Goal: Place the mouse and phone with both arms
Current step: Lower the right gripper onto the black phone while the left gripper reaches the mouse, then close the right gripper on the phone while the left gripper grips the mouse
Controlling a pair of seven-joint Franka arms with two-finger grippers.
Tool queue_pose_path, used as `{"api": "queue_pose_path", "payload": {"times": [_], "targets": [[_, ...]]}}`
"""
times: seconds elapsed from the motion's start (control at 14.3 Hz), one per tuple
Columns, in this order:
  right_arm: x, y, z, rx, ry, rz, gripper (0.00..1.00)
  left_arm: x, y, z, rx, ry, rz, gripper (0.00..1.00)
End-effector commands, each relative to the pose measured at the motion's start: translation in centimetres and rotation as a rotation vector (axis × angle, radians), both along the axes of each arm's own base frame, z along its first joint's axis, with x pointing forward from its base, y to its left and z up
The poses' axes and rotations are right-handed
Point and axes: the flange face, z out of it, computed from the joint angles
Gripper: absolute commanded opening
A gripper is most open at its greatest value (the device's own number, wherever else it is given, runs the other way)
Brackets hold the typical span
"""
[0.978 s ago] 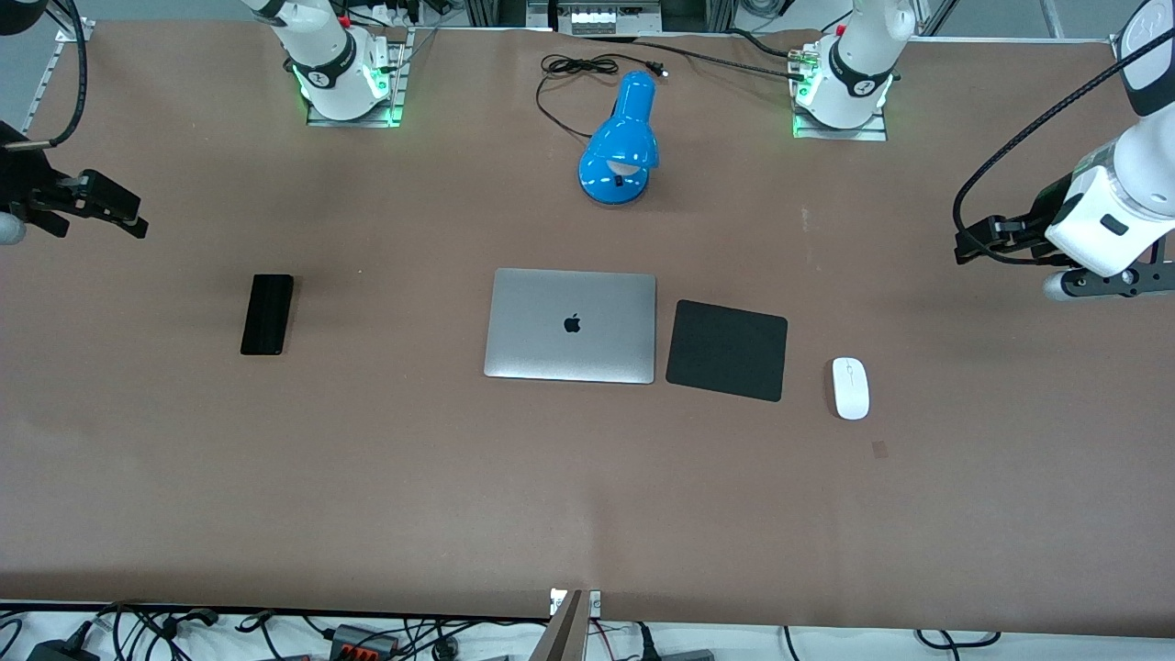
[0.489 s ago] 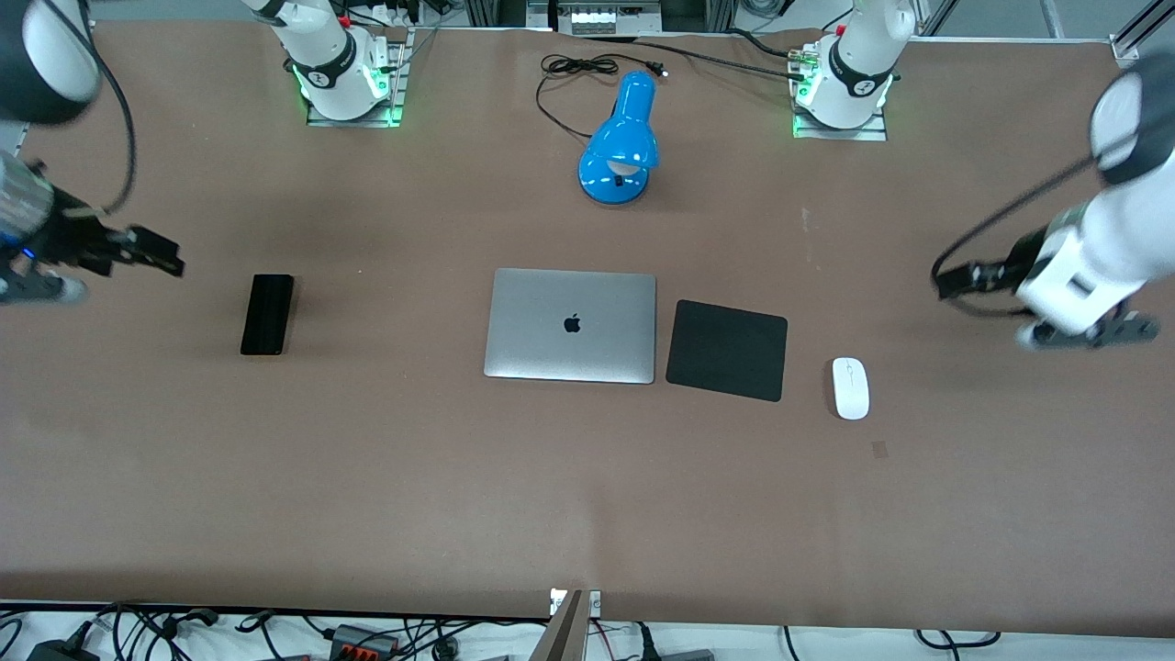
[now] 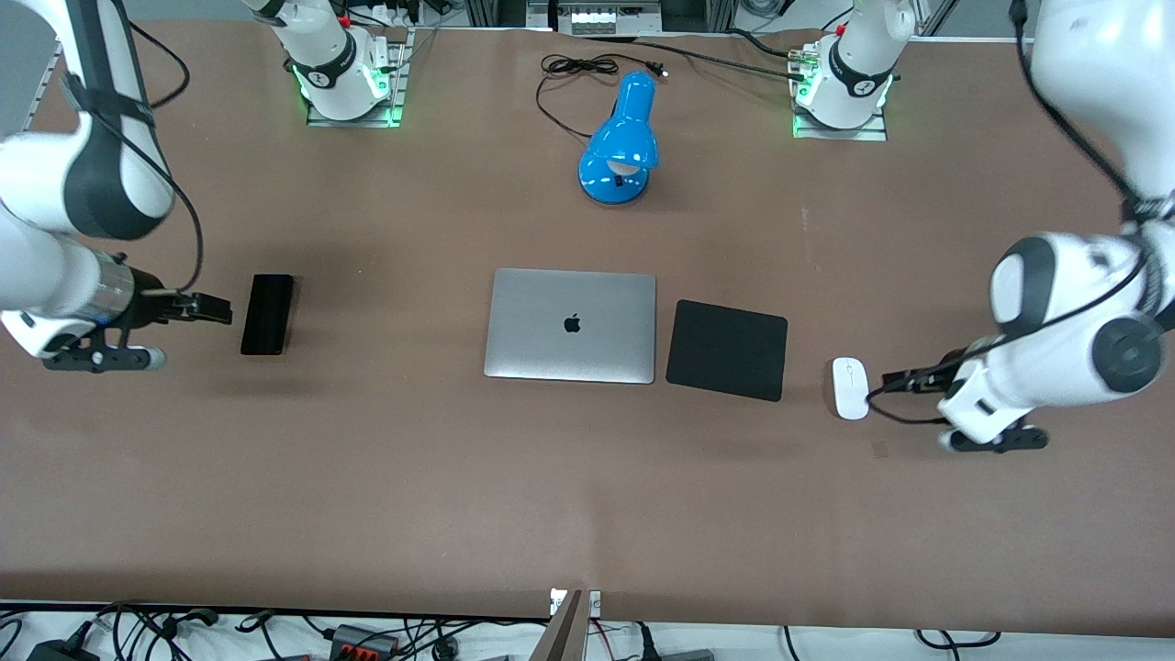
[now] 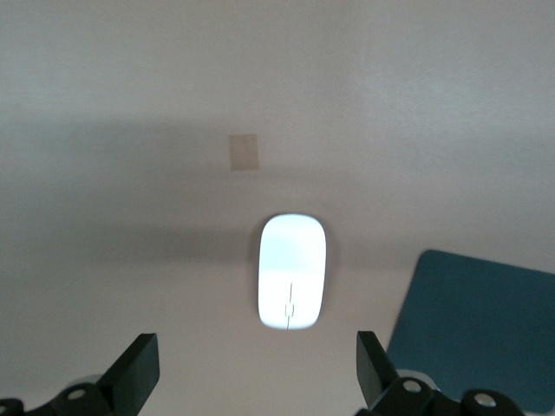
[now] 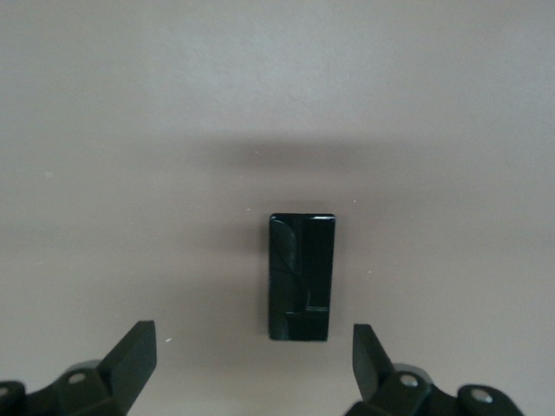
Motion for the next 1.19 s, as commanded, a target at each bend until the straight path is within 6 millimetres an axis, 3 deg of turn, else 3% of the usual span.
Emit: {"api": "queue_pose_path", "payload": {"times": [0.0, 0.07, 0.21, 0.42, 0.56, 1.12], "targets": [[-1.5, -0.6, -4.0, -0.014, -0.007, 0.000, 1.00, 0.9, 0.1, -2.8, -0.012, 0.015, -0.020, 1.00], [-2.2, -0.9, -5.7, -0.013, -0.019, -0.003, 1.00, 0.6, -0.3, -4.4, -0.012, 0.039, -0.027, 1.00], [-3.6, -2.1, -9.1, -0.010, -0.030, -0.021, 1.00, 0.3, -1.3, -5.7, -0.014, 0.057, -0.042, 1.00], [-5.6, -2.6, -13.0, -0.005, -0.029, -0.029, 1.00, 0.0, -2.0, -8.0, -0.014, 0.086, -0.052, 1.00], [-6.0, -2.7, -15.2, -0.002, -0.023, -0.032, 1.00, -0.1, -2.1, -9.5, -0.015, 0.103, -0.053, 1.00], [-6.5, -3.5, -19.6, 0.004, 0.008, -0.046, 1.00, -0.6, -2.8, -12.0, -0.017, 0.137, -0.065, 1.00]]}}
